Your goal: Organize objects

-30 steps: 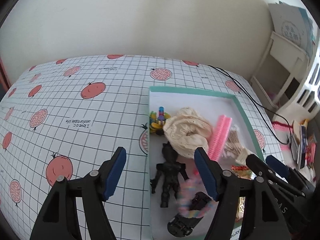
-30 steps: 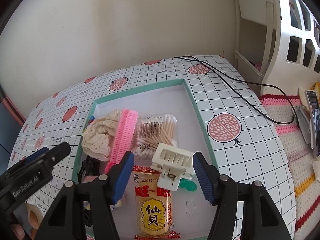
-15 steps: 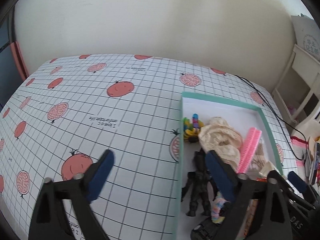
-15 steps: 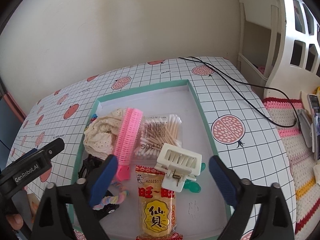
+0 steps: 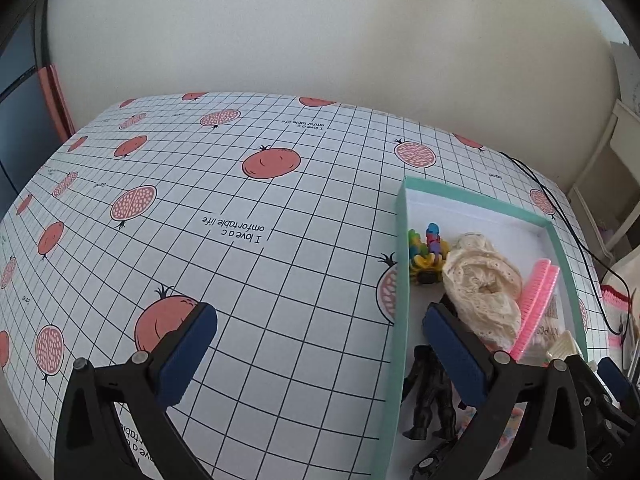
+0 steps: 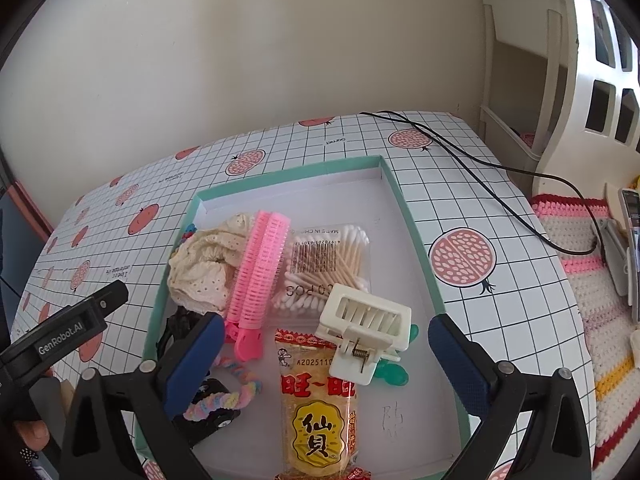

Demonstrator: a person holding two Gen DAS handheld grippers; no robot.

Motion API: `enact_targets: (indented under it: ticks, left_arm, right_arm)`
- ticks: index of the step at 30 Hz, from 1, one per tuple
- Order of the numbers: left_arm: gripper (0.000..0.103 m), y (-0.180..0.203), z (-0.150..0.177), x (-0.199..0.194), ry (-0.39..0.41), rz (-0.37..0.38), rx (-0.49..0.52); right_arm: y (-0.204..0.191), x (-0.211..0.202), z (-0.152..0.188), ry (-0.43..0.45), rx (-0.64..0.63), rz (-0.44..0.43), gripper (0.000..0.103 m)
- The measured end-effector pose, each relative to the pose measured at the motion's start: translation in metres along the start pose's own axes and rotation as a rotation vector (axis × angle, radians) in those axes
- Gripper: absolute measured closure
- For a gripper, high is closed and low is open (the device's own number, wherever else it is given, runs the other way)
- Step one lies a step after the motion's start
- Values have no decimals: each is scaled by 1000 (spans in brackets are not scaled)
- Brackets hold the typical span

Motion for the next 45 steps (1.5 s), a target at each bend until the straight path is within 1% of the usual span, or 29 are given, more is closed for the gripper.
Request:
enact_targets:
  ticks: [7,12,19,23,27,32,38,45]
  left_arm:
    - [0,1,1,3,-12,5,2]
    - [0,1,1,1,-17,15,5]
    - [0,0,-1,-16,9,44,19]
    - [0,-3,1,-29,29,46,36]
    - [0,-7,9,-38,29,60,37]
    - [0,-16,25,-46,10,75,37]
    - [0,-29,46,-57,-6,81,28]
    - [0,-42,72,-66,-18,71,57]
  right_arm:
    - [1,1,0,-3,3,6,0]
    - [2,0,1,-3,29,6,0]
    - [-10,-9,8,9,40,-13,0]
    - [-18,-16,17,12,32,-7,0]
    - [-25,-28,31,14,29,-6,0]
    - [-31,-42,53,-2,2,12,0]
    - [-37,-52,76,-20,-3,18,0]
    - [-40,-60,97,-37,-3,14,0]
Point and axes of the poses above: each gripper's, at about its wrist camera, not at the fingertips, and x roughly the way its jaws point, y to its right, z to its underside, the point moved 8 cm from there along x, roughly the way its jaws point, and after that the axes turned 6 degrees about y, right-handed, at the moved point
